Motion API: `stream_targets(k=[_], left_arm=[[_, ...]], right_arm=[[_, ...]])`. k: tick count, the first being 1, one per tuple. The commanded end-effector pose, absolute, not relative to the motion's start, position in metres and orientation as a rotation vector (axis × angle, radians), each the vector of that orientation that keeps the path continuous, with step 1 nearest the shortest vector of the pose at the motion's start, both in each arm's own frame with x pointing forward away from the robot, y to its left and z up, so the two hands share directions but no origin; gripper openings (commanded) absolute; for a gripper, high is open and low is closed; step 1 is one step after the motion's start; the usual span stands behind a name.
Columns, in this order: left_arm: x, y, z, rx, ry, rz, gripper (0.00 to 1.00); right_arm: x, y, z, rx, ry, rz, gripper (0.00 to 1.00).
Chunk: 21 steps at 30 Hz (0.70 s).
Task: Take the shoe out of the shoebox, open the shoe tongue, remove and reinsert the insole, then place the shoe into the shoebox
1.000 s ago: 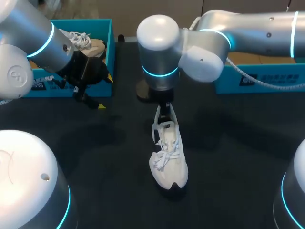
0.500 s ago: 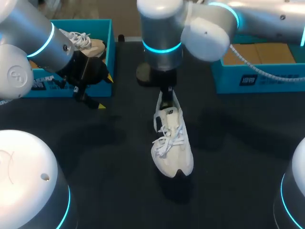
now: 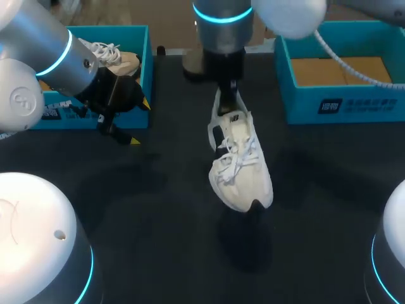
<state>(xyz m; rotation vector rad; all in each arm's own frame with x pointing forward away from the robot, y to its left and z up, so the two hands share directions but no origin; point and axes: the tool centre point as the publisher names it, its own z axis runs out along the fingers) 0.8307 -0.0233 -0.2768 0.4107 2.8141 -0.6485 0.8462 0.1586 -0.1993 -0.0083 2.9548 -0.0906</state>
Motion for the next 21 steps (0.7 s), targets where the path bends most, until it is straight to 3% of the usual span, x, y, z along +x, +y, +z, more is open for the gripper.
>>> stream_targets(k=[1,21], left_arm=[[0.830,-0.023,-0.277,0.411,2.815,-0.645,1.00],[0.830,-0.023,-0.277,0.411,2.815,-0.645,1.00]], right_arm=[[0.842,0.157,-0.167,-0.041,2.951,-0.095,0.00],[0.842,0.157,-0.139,-0.040,2.902,-0.079,0.00]])
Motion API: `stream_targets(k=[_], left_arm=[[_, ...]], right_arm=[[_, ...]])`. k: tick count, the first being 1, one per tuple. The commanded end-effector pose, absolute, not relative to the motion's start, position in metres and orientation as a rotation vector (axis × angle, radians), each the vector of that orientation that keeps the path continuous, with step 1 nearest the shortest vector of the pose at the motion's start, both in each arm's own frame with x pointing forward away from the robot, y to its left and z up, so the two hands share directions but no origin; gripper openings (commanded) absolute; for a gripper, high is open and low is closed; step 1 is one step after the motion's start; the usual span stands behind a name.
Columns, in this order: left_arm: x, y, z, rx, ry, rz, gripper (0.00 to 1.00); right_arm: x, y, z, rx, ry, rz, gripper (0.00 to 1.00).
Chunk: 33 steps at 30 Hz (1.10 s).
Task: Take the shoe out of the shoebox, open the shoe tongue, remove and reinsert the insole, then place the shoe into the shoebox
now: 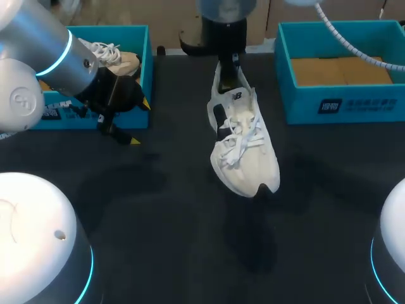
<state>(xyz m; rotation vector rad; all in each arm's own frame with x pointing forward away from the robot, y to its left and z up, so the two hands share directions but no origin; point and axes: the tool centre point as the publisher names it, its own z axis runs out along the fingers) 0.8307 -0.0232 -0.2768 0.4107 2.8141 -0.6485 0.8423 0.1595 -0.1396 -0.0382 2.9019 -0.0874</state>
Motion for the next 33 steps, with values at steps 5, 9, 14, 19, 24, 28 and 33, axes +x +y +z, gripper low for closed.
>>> stream_targets(k=[5,9,14,19,24,28,33], left_arm=[[0.830,-0.023,-0.277,0.411,2.815,-0.645,1.00],[0.830,-0.023,-0.277,0.411,2.815,-0.645,1.00],[0.830,-0.023,-0.277,0.411,2.815,-0.645,1.00],[0.830,-0.023,-0.277,0.411,2.815,-0.645,1.00],[0.830,-0.023,-0.277,0.411,2.815,-0.645,1.00],[0.830,-0.023,-0.277,0.411,2.815,-0.645,1.00],[0.830,-0.023,-0.277,0.411,2.815,-0.645,1.00]], right_arm=[[0.842,0.157,-0.139,-0.040,2.902,-0.079,0.00],[0.846,0.154,-0.141,-0.037,2.905,-0.073,0.00],[0.873,0.121,-0.139,-0.071,2.948,-0.051,0.00],[0.900,0.081,-0.131,-0.120,2.914,-0.037,0.00],[0.923,0.049,-0.134,-0.157,2.908,-0.051,0.00],[0.938,0.022,-0.133,-0.180,2.894,-0.069,0.00],[0.956,-0.013,-0.132,-0.181,2.887,-0.066,0.00]])
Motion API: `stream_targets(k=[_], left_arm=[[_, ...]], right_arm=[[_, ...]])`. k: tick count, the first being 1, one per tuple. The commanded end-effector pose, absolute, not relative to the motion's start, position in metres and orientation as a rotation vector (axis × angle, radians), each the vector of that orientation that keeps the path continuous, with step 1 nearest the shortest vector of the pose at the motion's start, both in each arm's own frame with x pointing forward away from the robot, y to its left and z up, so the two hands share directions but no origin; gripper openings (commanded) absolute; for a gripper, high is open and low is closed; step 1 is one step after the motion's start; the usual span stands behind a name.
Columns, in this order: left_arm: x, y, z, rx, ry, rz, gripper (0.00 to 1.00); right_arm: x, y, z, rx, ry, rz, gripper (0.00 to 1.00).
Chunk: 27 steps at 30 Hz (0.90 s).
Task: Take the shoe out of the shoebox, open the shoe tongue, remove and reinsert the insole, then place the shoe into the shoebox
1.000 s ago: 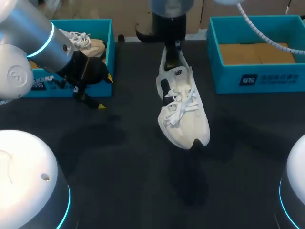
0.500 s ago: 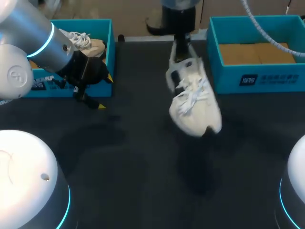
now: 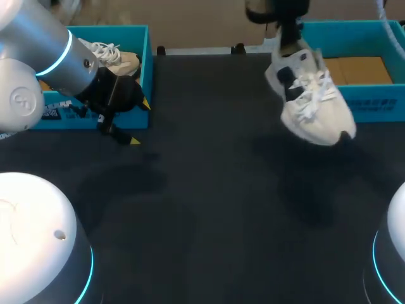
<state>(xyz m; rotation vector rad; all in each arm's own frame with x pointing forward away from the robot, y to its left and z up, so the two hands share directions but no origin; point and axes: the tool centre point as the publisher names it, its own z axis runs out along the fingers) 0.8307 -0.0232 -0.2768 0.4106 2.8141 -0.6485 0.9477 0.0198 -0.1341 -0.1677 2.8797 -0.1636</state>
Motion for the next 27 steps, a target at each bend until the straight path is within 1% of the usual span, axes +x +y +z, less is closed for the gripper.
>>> stream_targets(k=[1,8,10,27], left_arm=[[0.830,-0.023,-0.277,0.411,2.815,-0.645,1.00],[0.830,-0.023,-0.277,0.411,2.815,-0.645,1.00],[0.830,-0.023,-0.277,0.411,2.815,-0.645,1.00],[0.830,-0.023,-0.277,0.411,2.815,-0.645,1.00]], right_arm=[[0.958,-0.019,-0.131,-0.180,2.889,-0.077,0.00],[0.973,-0.054,-0.131,-0.196,2.910,-0.099,0.00],[0.977,-0.060,-0.130,-0.179,2.901,-0.046,0.00],[0.977,-0.060,-0.130,-0.179,2.901,-0.046,0.00]])
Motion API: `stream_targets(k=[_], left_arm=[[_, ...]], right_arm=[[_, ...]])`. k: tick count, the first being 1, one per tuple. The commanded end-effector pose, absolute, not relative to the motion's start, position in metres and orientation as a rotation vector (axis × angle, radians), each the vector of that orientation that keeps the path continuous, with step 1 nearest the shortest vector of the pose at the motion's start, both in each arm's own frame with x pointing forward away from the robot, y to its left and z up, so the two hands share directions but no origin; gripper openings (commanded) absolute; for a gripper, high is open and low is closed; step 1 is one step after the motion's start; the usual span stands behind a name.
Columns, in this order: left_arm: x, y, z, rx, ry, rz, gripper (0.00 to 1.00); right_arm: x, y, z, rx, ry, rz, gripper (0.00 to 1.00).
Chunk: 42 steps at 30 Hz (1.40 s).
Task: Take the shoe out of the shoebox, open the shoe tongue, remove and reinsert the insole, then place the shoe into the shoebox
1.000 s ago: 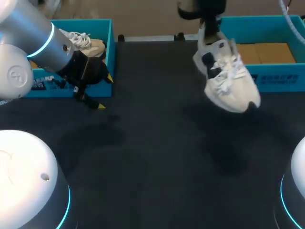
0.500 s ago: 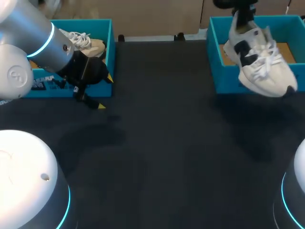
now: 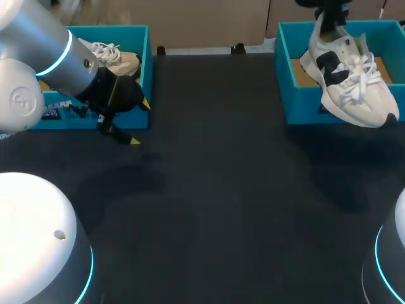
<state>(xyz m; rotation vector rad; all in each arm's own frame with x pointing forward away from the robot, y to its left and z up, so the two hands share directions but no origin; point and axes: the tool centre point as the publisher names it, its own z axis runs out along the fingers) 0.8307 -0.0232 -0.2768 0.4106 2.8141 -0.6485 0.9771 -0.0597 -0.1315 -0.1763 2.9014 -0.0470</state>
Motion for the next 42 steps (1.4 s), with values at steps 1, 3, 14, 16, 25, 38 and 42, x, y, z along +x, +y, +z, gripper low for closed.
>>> stream_targets(k=[1,3,14,16,25,38,42], left_arm=[[0.830,-0.023,-0.277,0.411,2.815,-0.645,1.00],[0.830,-0.023,-0.277,0.411,2.815,-0.645,1.00],[0.830,-0.023,-0.277,0.411,2.815,-0.645,1.00],[0.830,-0.023,-0.277,0.411,2.815,-0.645,1.00],[0.830,-0.023,-0.277,0.411,2.815,-0.645,1.00],[0.830,-0.023,-0.277,0.411,2.815,-0.645,1.00],[0.830,-0.023,-0.277,0.411,2.815,-0.645,1.00]], right_arm=[[0.977,-0.060,-0.130,-0.179,2.901,-0.046,0.00],[0.977,-0.060,-0.130,-0.179,2.901,-0.046,0.00],[1.016,-0.114,-0.146,-0.135,2.892,-0.097,0.00],[1.022,-0.125,-0.145,-0.167,2.889,-0.119,0.00],[1.052,-0.187,-0.145,-0.184,2.880,-0.217,0.00],[1.078,-0.260,-0.155,-0.040,2.895,-0.310,0.00],[1.085,-0.276,-0.162,0.018,2.903,-0.322,0.00]])
